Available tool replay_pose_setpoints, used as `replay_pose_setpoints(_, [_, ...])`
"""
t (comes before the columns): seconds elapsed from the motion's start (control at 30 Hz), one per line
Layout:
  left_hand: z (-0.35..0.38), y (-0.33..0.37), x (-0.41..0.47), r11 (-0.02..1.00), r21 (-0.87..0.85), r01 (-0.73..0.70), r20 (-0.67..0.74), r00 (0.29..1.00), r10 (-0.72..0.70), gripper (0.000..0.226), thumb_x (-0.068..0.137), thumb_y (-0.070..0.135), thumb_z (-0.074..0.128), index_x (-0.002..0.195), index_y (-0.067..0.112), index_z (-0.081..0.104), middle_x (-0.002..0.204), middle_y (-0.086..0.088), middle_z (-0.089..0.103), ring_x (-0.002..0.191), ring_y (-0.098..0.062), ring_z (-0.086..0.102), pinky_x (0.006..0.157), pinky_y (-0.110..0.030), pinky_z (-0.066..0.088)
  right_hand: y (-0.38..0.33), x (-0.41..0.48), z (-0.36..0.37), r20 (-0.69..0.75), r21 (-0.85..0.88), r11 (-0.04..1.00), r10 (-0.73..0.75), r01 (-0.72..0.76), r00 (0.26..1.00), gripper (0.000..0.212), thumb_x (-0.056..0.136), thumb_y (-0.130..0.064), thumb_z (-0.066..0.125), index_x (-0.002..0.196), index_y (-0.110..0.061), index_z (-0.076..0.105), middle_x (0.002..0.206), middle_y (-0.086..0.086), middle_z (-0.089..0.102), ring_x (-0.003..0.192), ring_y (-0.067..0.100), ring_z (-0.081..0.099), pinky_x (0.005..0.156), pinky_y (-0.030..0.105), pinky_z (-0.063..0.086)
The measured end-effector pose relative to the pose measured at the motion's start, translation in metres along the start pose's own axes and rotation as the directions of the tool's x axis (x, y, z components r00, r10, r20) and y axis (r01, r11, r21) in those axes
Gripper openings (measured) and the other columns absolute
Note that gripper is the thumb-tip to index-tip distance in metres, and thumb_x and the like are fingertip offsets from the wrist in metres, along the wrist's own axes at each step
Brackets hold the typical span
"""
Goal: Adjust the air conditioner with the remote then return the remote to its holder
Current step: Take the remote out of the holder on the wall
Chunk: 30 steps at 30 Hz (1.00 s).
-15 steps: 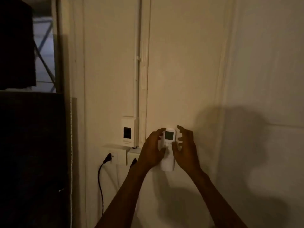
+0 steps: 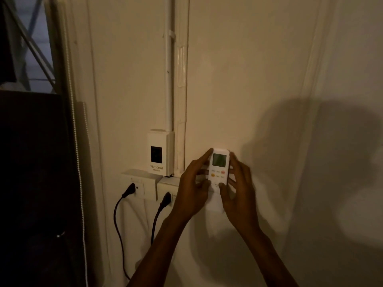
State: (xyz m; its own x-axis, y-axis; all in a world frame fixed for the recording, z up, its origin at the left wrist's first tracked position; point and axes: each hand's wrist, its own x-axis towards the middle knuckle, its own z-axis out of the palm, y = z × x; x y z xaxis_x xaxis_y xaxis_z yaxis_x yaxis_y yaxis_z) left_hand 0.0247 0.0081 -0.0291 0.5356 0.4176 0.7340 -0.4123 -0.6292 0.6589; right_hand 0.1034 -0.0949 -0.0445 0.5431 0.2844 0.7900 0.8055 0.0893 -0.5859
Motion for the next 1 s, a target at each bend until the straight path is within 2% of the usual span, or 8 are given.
replay_pose_setpoints(0.07, [-0.001, -0.003, 0.001, 0.998, 0.037, 0.055, 0.006, 0.998, -0.055, 0.066, 0.085, -0.004, 0.059, 0.135, 0.036, 0.043, 0.131, -0.002, 0.058, 0.111, -0.012, 0.059, 0.087, -0.03, 0.053, 0.002, -0.002, 0.002, -0.021, 0.036, 0.999, 0.007, -0.006, 1.0, 0.057, 0.085, -0.011, 0.065, 0.135, -0.019, 0.038, 0.133, -0.002, 0.044, 0.121, 0.019, 0.053, 0.087, 0.042, 0.057])
replay_pose_setpoints(0.17, [-0.003, -0.003, 0.002, 1.0, -0.001, 0.015, 0.049, 0.999, -0.014, 0.059, 0.082, 0.012, 0.06, 0.138, 0.02, 0.043, 0.113, -0.015, 0.058, 0.085, -0.015, 0.061, 0.081, -0.034, 0.051, -0.001, -0.002, 0.002, -0.032, 0.069, 0.998, 0.008, -0.006, 0.999, 0.054, 0.085, -0.013, 0.064, 0.134, -0.019, 0.042, 0.134, 0.002, 0.046, 0.121, 0.019, 0.053, 0.087, 0.043, 0.058])
replay_pose_setpoints(0.33, [-0.008, -0.011, 0.01, 0.998, 0.065, -0.01, -0.002, 1.0, 0.011, 0.049, 0.091, -0.004, 0.052, 0.136, 0.01, 0.042, 0.112, -0.026, 0.056, 0.069, -0.005, 0.058, 0.061, -0.012, 0.05, -0.004, 0.003, -0.002, -0.033, 0.074, 0.997, -0.02, 0.022, 0.999, 0.053, 0.084, -0.014, 0.063, 0.134, -0.019, 0.045, 0.131, 0.001, 0.048, 0.122, 0.019, 0.053, 0.086, 0.042, 0.058])
replay_pose_setpoints(0.43, [-0.005, -0.002, 0.01, 0.999, -0.024, 0.036, 0.012, 0.999, -0.036, 0.06, 0.085, -0.01, 0.059, 0.133, 0.02, 0.043, 0.115, -0.003, 0.061, 0.094, -0.005, 0.064, 0.077, -0.014, 0.055, -0.007, 0.005, -0.002, -0.038, 0.089, 0.995, -0.034, 0.037, 0.999, 0.056, 0.083, -0.008, 0.064, 0.132, -0.024, 0.044, 0.129, 0.002, 0.048, 0.122, 0.02, 0.053, 0.084, 0.043, 0.059])
replay_pose_setpoints(0.53, [-0.006, 0.017, 0.023, 0.998, -0.061, 0.017, 0.004, 1.0, -0.017, 0.065, 0.083, -0.014, 0.06, 0.138, 0.016, 0.044, 0.121, -0.007, 0.062, 0.106, -0.009, 0.062, 0.088, -0.017, 0.054, -0.017, 0.02, -0.003, -0.052, 0.095, 0.994, -0.048, 0.052, 0.998, 0.056, 0.083, -0.005, 0.064, 0.134, -0.02, 0.044, 0.131, 0.002, 0.047, 0.122, 0.019, 0.053, 0.088, 0.043, 0.057])
replay_pose_setpoints(0.67, [-0.019, 0.049, 0.049, 0.997, -0.066, -0.051, 0.017, 0.998, 0.052, 0.07, 0.081, -0.012, 0.062, 0.141, 0.019, 0.041, 0.125, -0.007, 0.061, 0.11, -0.012, 0.062, 0.087, -0.016, 0.054, -0.043, 0.055, -0.01, -0.055, 0.102, 0.993, -0.052, 0.057, 0.997, 0.061, 0.083, -0.002, 0.062, 0.137, -0.018, 0.041, 0.133, 0.004, 0.046, 0.121, 0.019, 0.053, 0.091, 0.038, 0.055])
replay_pose_setpoints(0.83, [-0.038, 0.08, 0.058, 0.993, -0.079, -0.083, -0.006, 0.997, 0.083, 0.072, 0.081, -0.014, 0.063, 0.141, 0.018, 0.04, 0.119, 0.02, 0.058, 0.108, 0.006, 0.059, 0.081, -0.008, 0.052, -0.071, 0.077, -0.014, -0.019, 0.075, 0.993, -0.095, 0.096, 0.995, 0.06, 0.084, -0.012, 0.064, 0.138, -0.022, 0.039, 0.138, 0.003, 0.047, 0.121, 0.018, 0.053, 0.085, 0.028, 0.056])
replay_pose_setpoints(1.0, [-0.068, 0.102, 0.052, 0.99, -0.099, -0.098, -0.033, 0.995, 0.095, 0.074, 0.081, -0.011, 0.065, 0.138, 0.03, 0.043, 0.123, 0.021, 0.058, 0.108, 0.001, 0.061, 0.079, -0.01, 0.053, -0.107, 0.072, -0.006, 0.013, 0.16, 0.982, -0.107, 0.104, 0.994, 0.061, 0.084, -0.009, 0.064, 0.137, -0.025, 0.04, 0.14, 0.001, 0.049, 0.121, 0.016, 0.054, 0.078, 0.004, 0.05])
